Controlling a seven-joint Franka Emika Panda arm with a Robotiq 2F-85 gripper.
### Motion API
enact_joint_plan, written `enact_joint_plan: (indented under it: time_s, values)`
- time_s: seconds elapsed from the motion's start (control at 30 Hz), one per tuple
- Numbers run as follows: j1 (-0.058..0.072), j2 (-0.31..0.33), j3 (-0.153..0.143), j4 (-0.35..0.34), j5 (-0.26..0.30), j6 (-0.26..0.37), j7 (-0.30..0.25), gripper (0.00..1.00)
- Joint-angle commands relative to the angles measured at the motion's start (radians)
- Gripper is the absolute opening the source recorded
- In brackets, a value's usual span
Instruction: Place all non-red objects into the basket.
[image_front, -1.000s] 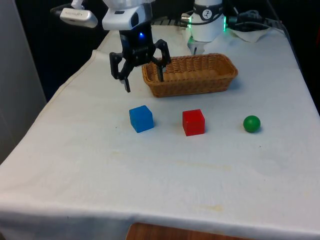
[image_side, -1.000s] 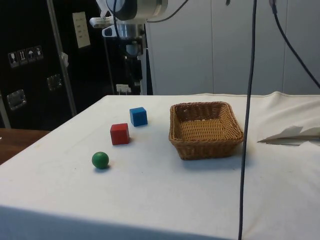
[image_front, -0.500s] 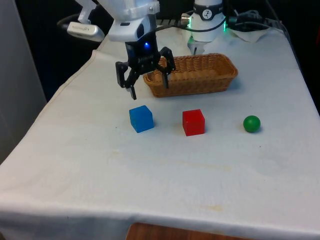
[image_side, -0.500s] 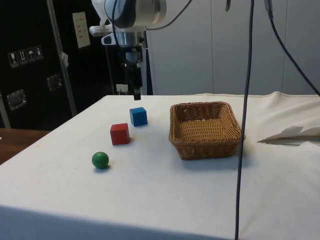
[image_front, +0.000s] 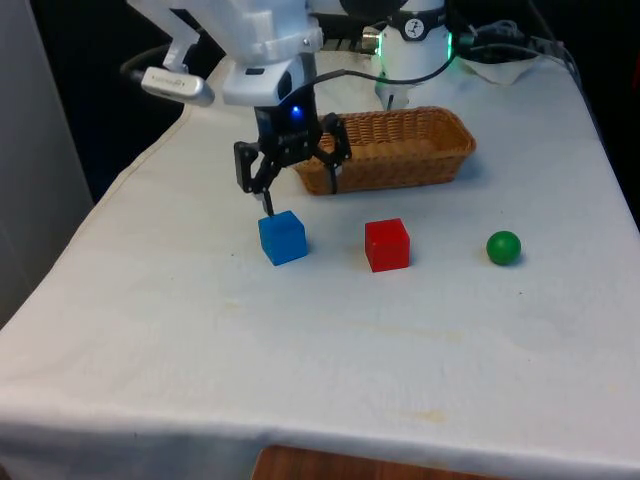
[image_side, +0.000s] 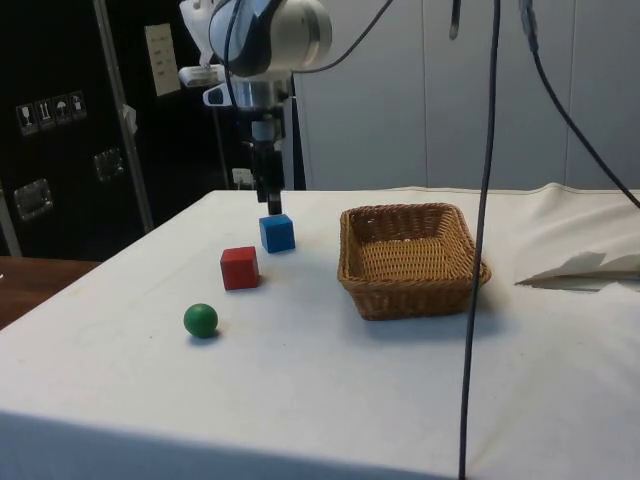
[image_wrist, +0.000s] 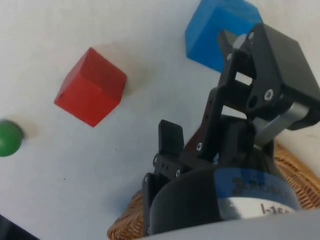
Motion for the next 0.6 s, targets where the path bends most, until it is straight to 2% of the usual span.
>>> enact_joint_plan:
  time_s: [0.0, 0.13, 0.17, 0.2, 0.4, 0.43, 0.47, 0.57]
  values:
    - [-0.007, 0.015, 0.005, 0.013, 0.009, 0.007, -0.007, 1.00]
    - [-0.010, 0.040, 0.003, 0.034, 0.017, 0.008, -0.010, 1.00]
    - [-0.004, 0.036, -0.002, 0.030, 0.011, 0.004, -0.004, 1.00]
    - [-0.009, 0.049, 0.002, 0.042, 0.020, 0.008, -0.010, 1.00]
    - [-0.011, 0.071, 0.002, 0.056, 0.025, 0.012, -0.012, 1.00]
    - [-0.005, 0.063, -0.003, 0.049, 0.018, 0.005, -0.005, 1.00]
    - [-0.012, 0.074, 0.002, 0.057, 0.026, 0.013, -0.013, 1.00]
    - [-0.013, 0.082, 0.001, 0.060, 0.029, 0.016, -0.017, 1.00]
